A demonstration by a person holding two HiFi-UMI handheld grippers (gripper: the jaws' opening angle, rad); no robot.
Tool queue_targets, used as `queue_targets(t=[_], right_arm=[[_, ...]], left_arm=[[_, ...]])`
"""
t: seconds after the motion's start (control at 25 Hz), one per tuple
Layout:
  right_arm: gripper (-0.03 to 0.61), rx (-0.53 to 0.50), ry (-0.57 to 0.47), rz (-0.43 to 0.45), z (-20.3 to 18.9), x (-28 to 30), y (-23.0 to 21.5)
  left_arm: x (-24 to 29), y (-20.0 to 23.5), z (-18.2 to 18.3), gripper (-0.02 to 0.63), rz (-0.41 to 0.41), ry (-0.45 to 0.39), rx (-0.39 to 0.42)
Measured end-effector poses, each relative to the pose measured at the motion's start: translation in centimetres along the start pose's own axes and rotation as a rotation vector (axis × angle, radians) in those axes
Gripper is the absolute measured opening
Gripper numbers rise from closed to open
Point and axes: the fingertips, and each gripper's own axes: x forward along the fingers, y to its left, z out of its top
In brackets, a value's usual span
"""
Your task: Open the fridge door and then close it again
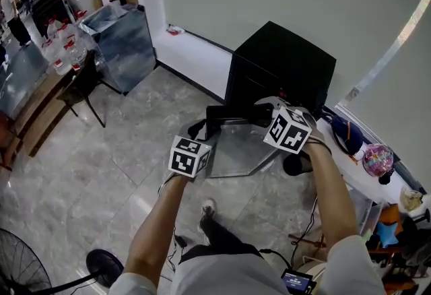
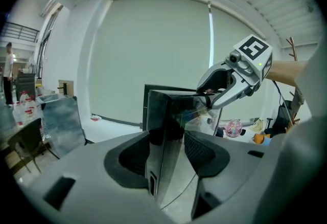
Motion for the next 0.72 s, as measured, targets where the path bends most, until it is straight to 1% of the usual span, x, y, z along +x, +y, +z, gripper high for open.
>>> queue_targets(t=[0.16, 0.44, 0.72], right_arm=[[0.207, -0.034, -0.016, 0.021, 0.1, -0.6, 0.8], [0.21, -0.063, -0.028, 0.044, -0.1, -1.3, 2.2], [0.21, -0.119, -0.083, 0.067, -0.4, -2.4, 3.3]], left_arm=[[-1.2, -1.0, -0.3, 0.193, 0.029, -0.013, -0.028], [-2.6, -2.7, -1.2, 0.193, 0.062, -0.045, -0.077], [-3.5, -4.6, -1.8, 0.193, 0.135, -0.025, -0.109]])
